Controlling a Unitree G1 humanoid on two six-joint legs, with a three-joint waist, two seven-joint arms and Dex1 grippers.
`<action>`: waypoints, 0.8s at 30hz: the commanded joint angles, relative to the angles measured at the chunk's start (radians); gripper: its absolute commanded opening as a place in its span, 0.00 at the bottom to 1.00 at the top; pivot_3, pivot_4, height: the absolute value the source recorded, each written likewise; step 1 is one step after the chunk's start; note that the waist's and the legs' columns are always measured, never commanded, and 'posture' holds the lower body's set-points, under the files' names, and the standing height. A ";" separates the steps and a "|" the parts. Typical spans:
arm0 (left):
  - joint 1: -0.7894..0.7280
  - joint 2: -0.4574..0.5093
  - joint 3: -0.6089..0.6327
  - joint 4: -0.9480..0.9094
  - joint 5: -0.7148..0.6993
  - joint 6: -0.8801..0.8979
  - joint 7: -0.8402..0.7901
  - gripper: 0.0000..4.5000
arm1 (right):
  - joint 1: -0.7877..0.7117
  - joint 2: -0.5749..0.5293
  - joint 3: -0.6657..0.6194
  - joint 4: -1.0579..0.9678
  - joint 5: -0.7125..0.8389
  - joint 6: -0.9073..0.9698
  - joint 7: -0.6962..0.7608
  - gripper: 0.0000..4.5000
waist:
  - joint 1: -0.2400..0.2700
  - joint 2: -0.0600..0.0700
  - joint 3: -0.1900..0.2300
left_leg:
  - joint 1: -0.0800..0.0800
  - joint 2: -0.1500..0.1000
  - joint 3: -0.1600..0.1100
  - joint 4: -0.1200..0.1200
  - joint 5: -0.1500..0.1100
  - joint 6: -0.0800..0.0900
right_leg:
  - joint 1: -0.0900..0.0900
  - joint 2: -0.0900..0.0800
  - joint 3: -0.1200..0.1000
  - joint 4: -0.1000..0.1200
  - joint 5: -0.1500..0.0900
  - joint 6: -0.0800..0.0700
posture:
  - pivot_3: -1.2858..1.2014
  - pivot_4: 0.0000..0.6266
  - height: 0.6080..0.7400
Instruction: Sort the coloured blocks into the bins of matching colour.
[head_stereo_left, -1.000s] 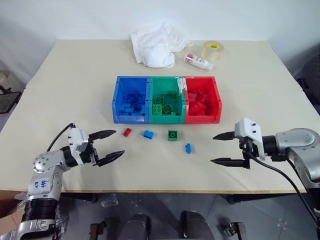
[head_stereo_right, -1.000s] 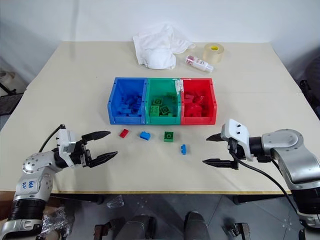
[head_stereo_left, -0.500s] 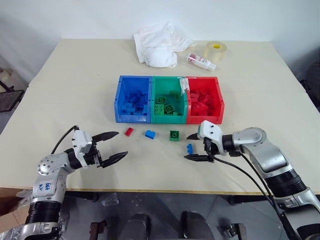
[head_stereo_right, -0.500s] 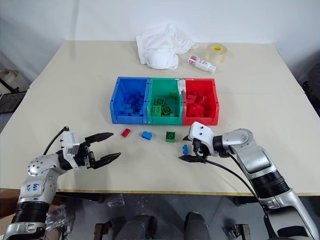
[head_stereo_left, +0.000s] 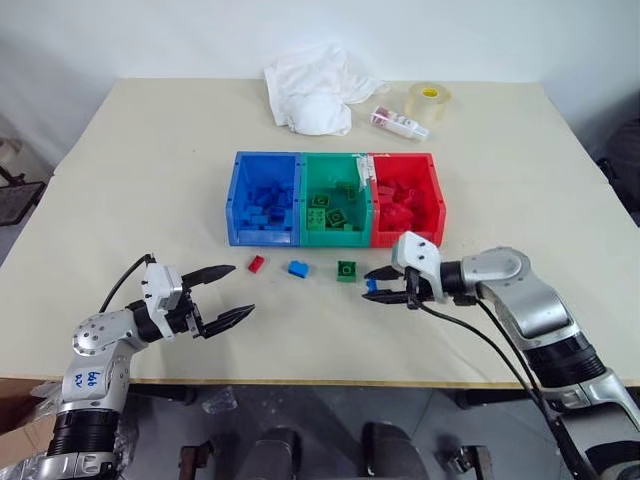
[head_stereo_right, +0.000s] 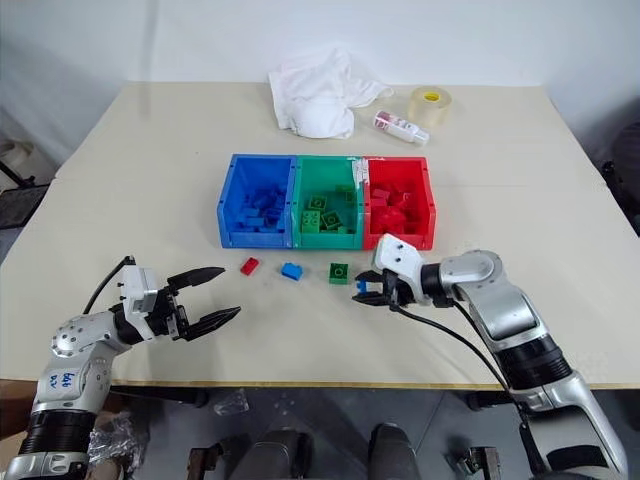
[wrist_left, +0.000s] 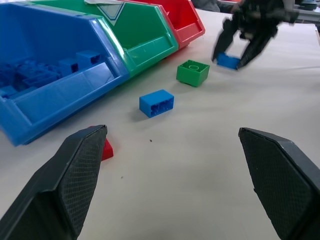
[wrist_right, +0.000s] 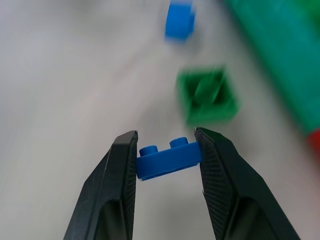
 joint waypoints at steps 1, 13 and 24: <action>-0.011 0.002 0.006 -0.021 -0.010 -0.004 0.000 1.00 | -0.102 0.087 -0.030 0.011 0.026 -0.008 -0.057 0.31 | -0.006 0.000 0.000 | 0.000 0.000 0.000 0.000 0.000 0.000 | 0.000 0.000 0.000 0.000 0.000 0.000 | 0.52 0.24 1.00; -0.053 -0.009 -0.008 0.001 -0.001 -0.013 0.001 1.00 | -0.542 0.501 -0.015 0.729 -0.111 -0.367 -0.255 0.47 | -0.040 0.000 0.000 | 0.001 -0.001 -0.003 -0.002 0.000 0.000 | -0.001 0.000 -0.003 0.003 0.000 0.000 | 0.52 0.24 1.00; -0.023 -0.013 -0.004 -0.027 -0.007 -0.018 0.013 1.00 | -0.602 0.531 -0.075 0.880 -0.118 -0.528 -0.237 0.98 | -0.072 0.000 0.000 | 0.001 -0.002 -0.008 -0.004 0.000 -0.001 | -0.001 0.000 -0.003 0.005 0.000 0.000 | 0.52 0.24 1.00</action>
